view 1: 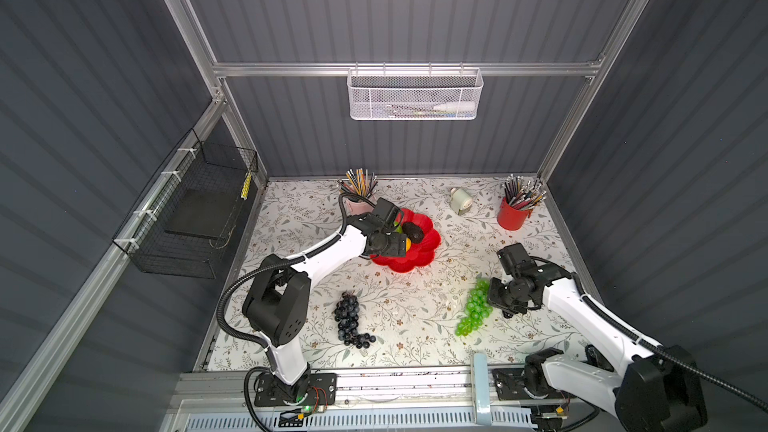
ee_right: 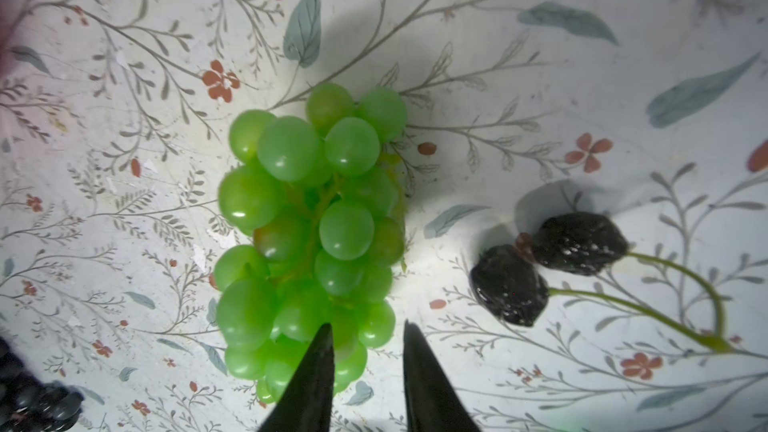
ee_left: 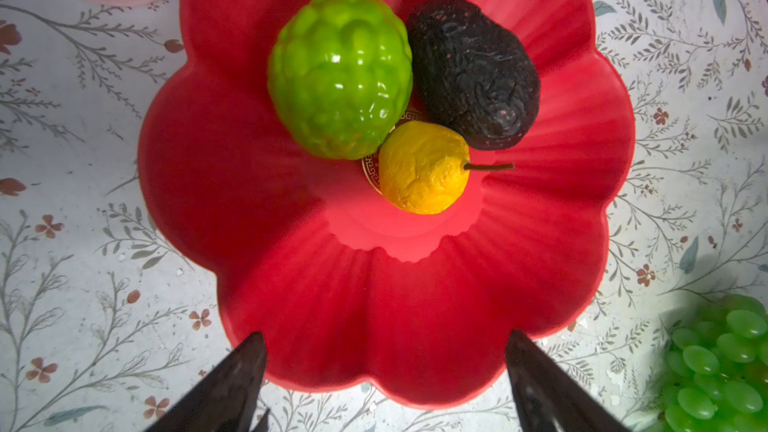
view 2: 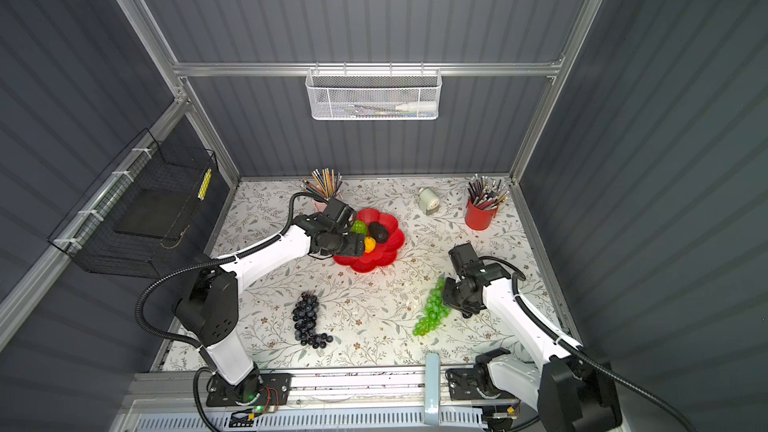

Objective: Place and organize the fake fruits in the fruit bowl

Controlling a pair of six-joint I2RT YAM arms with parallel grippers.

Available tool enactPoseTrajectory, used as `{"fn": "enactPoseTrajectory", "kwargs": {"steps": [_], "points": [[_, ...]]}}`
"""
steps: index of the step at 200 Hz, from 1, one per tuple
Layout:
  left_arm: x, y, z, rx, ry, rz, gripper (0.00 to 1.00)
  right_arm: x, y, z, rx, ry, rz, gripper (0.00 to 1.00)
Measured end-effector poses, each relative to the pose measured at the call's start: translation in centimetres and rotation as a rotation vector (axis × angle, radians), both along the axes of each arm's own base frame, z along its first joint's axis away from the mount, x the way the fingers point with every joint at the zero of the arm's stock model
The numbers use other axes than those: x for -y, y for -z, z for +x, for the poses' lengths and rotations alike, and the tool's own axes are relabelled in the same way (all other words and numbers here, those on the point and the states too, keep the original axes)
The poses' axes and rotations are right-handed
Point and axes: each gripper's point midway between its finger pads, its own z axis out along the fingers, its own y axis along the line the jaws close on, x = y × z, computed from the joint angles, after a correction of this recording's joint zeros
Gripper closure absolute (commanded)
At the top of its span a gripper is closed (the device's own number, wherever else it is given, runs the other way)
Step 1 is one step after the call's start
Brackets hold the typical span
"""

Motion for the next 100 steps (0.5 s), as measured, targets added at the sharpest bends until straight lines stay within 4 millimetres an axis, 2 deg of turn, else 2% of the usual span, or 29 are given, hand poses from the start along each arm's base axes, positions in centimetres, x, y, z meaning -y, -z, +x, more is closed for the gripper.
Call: {"fn": "enactPoseTrajectory", "kwargs": {"steps": [33, 65, 100], "points": [[-0.2, 0.6, -0.3, -0.009, -0.001, 0.008, 0.1, 0.3, -0.7, -0.1, 0.059, 0.013, -0.021, 0.64], [-0.3, 0.7, -0.4, -0.013, 0.0, 0.01, 0.1, 0.7, 1.0, 0.1, -0.003, 0.015, -0.069, 0.65], [-0.3, 0.7, -0.3, -0.012, 0.0, 0.011, 0.1, 1.0, 1.5, 1.2, 0.007, 0.023, -0.069, 0.69]]}}
